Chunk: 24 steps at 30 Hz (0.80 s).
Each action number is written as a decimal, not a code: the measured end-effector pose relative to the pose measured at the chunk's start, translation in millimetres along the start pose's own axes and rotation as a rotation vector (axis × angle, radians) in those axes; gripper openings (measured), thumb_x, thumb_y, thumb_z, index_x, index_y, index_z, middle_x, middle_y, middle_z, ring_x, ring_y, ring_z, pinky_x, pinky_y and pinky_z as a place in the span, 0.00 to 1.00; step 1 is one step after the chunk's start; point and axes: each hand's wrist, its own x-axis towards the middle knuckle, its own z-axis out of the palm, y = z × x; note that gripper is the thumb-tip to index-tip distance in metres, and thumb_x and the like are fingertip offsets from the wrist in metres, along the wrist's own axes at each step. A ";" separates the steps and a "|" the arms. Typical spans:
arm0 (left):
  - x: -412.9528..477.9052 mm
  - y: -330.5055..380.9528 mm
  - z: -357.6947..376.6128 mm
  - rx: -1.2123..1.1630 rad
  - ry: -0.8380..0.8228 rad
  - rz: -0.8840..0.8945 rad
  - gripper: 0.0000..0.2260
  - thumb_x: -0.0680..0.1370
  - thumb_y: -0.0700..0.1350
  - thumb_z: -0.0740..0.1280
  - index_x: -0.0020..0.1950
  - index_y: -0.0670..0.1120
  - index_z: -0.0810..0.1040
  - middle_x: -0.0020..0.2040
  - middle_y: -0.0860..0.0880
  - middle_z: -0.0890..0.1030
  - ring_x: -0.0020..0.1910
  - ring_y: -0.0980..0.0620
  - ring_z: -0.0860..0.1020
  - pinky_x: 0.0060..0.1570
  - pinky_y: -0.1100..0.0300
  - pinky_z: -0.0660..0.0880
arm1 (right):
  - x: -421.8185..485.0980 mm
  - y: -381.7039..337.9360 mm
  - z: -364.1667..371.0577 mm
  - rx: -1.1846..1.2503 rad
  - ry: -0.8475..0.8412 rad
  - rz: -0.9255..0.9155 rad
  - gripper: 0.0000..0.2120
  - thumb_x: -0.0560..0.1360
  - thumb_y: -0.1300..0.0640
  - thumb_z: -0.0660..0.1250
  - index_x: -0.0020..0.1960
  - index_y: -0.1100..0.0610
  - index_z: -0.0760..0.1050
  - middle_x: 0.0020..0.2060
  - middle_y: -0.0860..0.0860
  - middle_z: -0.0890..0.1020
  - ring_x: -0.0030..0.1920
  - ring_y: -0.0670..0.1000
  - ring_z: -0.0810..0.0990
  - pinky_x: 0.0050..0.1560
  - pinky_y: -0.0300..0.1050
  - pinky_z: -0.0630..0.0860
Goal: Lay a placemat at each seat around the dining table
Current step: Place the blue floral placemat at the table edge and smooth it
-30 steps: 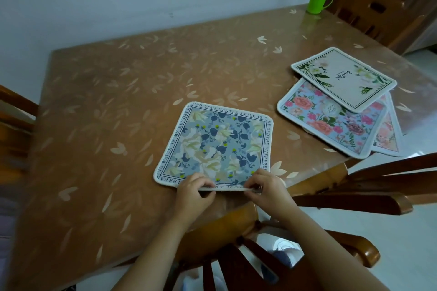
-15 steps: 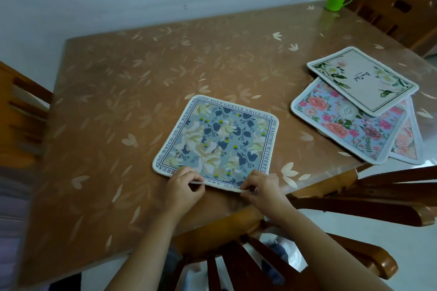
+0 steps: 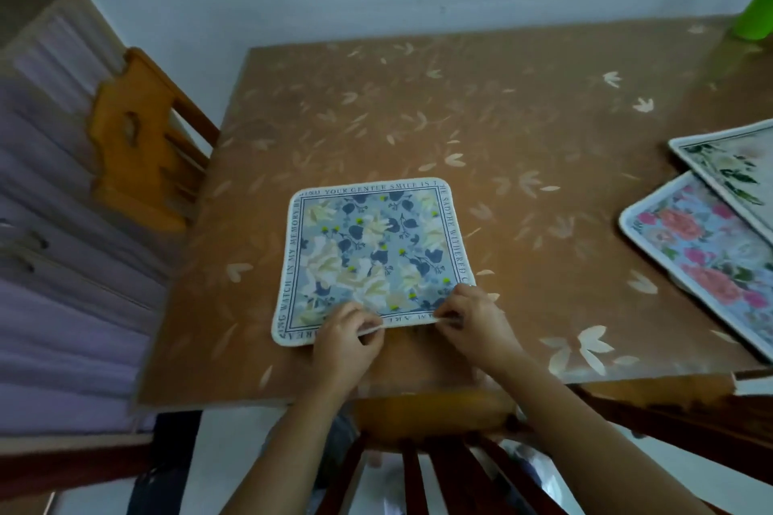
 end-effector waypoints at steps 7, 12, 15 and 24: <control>2.9 13.6 4.6 0.023 0.007 0.046 0.03 0.68 0.38 0.72 0.39 0.42 0.80 0.39 0.46 0.78 0.42 0.49 0.76 0.40 0.60 0.71 | 2.7 -22.0 12.8 -0.010 -0.018 -0.127 0.03 0.68 0.63 0.70 0.42 0.60 0.79 0.41 0.57 0.78 0.46 0.55 0.76 0.43 0.45 0.72; 1.9 7.8 -6.5 0.057 -0.030 0.108 0.05 0.70 0.39 0.71 0.44 0.44 0.79 0.42 0.48 0.78 0.43 0.53 0.75 0.43 0.62 0.72 | 2.6 -15.5 2.6 -0.009 -0.012 -0.104 0.03 0.68 0.64 0.69 0.41 0.60 0.79 0.40 0.56 0.78 0.44 0.55 0.77 0.41 0.43 0.71; -0.8 4.3 -16.2 0.026 -0.030 0.096 0.09 0.69 0.38 0.72 0.47 0.45 0.78 0.42 0.51 0.77 0.43 0.54 0.75 0.43 0.62 0.72 | 1.1 -2.9 -10.5 0.021 0.022 -0.040 0.03 0.68 0.65 0.70 0.41 0.60 0.80 0.40 0.54 0.78 0.43 0.53 0.77 0.39 0.42 0.72; -4.5 0.0 -30.7 -0.163 0.026 0.093 0.08 0.65 0.31 0.74 0.35 0.43 0.79 0.37 0.51 0.78 0.40 0.59 0.76 0.41 0.73 0.72 | 1.3 14.0 -38.3 0.011 0.095 0.032 0.03 0.69 0.66 0.69 0.41 0.61 0.80 0.41 0.55 0.79 0.43 0.55 0.78 0.40 0.49 0.74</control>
